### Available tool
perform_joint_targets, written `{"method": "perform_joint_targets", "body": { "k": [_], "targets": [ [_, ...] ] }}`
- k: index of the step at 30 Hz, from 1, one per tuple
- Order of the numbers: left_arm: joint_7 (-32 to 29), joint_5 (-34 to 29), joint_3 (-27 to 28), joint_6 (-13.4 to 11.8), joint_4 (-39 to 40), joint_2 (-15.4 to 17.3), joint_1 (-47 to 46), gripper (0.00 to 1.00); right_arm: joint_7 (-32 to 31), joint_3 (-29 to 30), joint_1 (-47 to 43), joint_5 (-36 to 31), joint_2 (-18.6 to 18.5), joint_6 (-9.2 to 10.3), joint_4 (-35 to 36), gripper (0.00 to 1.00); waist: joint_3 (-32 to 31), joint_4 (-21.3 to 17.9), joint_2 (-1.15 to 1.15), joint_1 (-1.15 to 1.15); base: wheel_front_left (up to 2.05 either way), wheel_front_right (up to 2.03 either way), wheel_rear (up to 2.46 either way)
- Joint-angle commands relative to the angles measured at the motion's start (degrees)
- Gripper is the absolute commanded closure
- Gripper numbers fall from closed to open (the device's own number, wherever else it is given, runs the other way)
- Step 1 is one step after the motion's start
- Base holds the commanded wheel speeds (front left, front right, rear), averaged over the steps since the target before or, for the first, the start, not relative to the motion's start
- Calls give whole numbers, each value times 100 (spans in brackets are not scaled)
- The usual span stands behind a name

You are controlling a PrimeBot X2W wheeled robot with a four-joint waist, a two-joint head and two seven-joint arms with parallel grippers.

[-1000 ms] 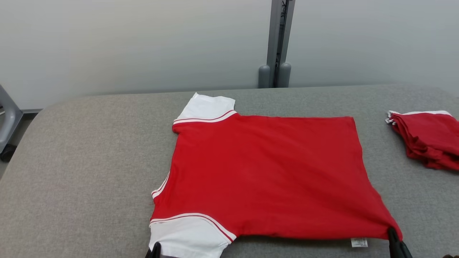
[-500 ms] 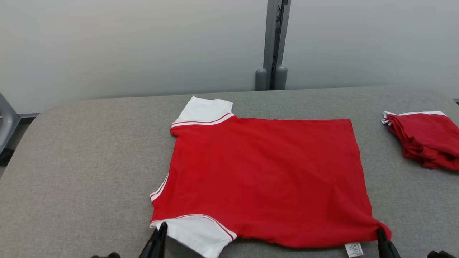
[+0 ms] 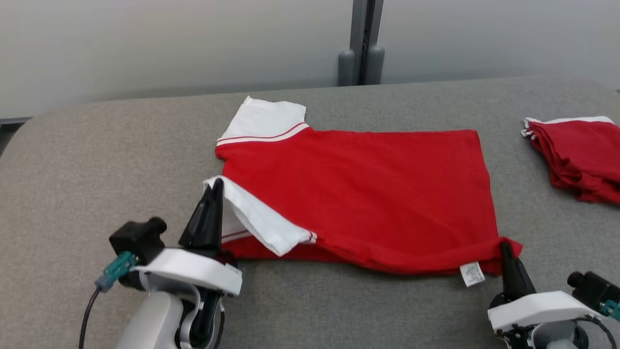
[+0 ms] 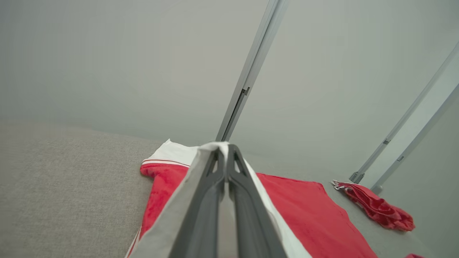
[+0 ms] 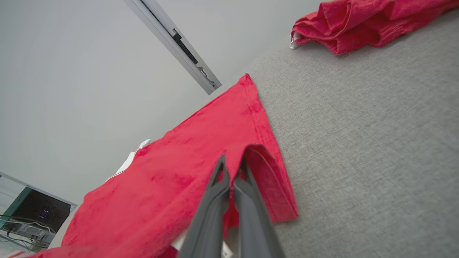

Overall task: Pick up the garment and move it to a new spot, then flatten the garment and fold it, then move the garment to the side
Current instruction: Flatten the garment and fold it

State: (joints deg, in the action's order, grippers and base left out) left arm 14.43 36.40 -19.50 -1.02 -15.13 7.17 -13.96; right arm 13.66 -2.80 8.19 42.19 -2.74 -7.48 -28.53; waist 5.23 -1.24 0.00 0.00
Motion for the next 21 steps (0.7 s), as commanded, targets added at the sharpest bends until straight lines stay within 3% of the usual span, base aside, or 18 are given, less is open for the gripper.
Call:
{"method": "perform_joint_targets", "body": {
  "k": [1,7,16,17,18,19,21],
  "targets": [
    [39,-65,56,44,-150,-16,-228,100,51,10,147,-43,-35,-3,-83,100,242,-89,0,0,0,0,0],
    [82,-346,322,174,-958,-219,-1011,100,69,-75,940,-214,-33,-3,-634,100,687,-208,0,0,0,0,0],
    [81,-724,675,396,-1525,-374,-1295,100,122,-247,1590,-214,-34,-3,-1332,100,805,-196,0,0,0,0,0],
    [82,-757,688,403,-1561,-388,-1297,100,126,-278,1625,-206,-33,-3,-1388,85,796,-191,0,0,0,0,0],
    [82,-783,704,406,-1594,-395,-1304,100,133,-308,1660,-208,-33,-3,-1425,56,786,-185,0,0,0,0,0],
    [82,-804,722,412,-1609,-399,-1317,100,144,-309,1700,-224,-36,-3,-1446,0,774,-181,0,0,0,0,0],
    [82,-848,750,418,-1598,-406,-1325,51,158,-316,1751,-285,-36,-3,-1449,0,744,-173,0,0,0,0,0]
  ]
}}
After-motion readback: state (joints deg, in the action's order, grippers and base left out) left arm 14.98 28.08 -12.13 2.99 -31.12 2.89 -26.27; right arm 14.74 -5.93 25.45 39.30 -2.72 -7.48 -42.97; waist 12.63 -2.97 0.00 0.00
